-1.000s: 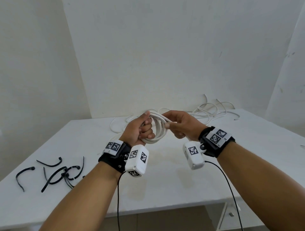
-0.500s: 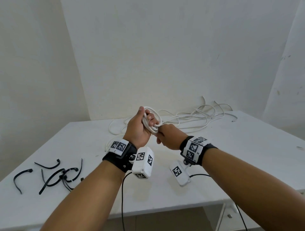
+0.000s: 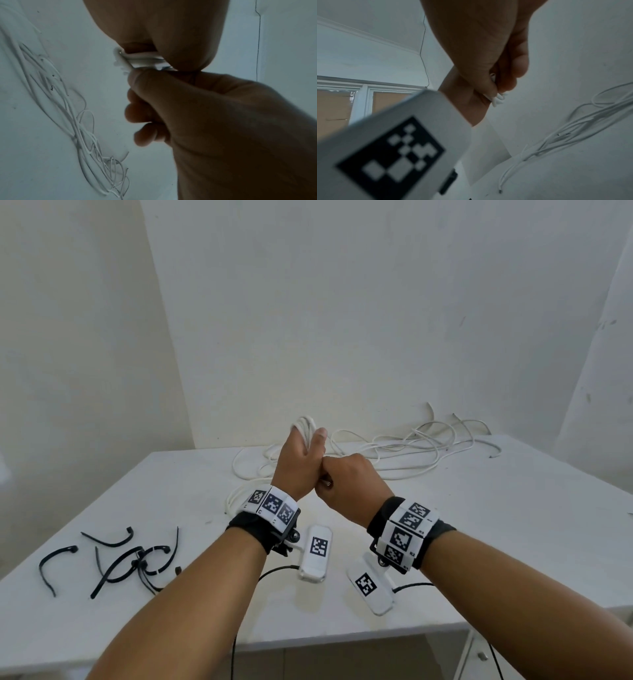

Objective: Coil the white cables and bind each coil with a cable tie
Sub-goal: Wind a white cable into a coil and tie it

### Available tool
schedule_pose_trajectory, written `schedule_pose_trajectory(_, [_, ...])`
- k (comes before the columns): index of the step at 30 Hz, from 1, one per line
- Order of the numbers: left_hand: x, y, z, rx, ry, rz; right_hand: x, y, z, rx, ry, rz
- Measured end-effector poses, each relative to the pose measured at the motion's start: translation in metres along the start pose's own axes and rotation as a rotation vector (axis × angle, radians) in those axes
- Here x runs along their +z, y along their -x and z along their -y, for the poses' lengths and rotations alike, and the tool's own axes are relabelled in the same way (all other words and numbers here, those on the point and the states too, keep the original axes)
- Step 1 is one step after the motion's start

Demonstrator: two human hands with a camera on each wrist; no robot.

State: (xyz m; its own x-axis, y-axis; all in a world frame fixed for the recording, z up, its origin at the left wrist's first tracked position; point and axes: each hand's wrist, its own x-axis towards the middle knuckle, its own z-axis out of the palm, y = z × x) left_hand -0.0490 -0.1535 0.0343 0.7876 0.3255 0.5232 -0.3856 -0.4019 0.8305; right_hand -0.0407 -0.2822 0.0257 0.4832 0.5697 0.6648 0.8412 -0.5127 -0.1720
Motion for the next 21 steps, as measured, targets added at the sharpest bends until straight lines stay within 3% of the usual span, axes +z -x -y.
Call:
schedule_pose_trajectory(3, [-0.002, -0.001, 0.002, -0.046, -0.069, 0.093, 0.005, 0.005, -0.008, -0.088, -0.02, -0.096])
schedule_pose_trajectory(10, [-0.007, 0.009, -0.014, -0.172, -0.131, 0.448, -0.01, -0.001, -0.019, -0.367, -0.046, -0.103])
schedule_pose_trajectory(12, [-0.006, 0.013, -0.018, -0.196, -0.102, 0.479, -0.013, -0.004, -0.02, -0.396, -0.018, -0.139])
schedule_pose_trajectory(15, [-0.003, 0.016, -0.023, -0.259, -0.031, 0.445, -0.014, -0.006, -0.019, -0.345, 0.127, -0.205])
schedule_pose_trajectory(17, [-0.003, 0.013, -0.023, -0.31, -0.012, 0.453, -0.014, -0.008, -0.018, -0.293, 0.095, -0.164])
schedule_pose_trajectory(19, [-0.006, 0.01, -0.021, -0.347, 0.082, 0.479, -0.019, -0.009, -0.018, -0.234, -0.102, -0.003])
schedule_pose_trajectory(21, [-0.014, 0.008, -0.019, -0.38, 0.205, 0.495, -0.023, -0.011, -0.028, -0.073, -0.422, 0.146])
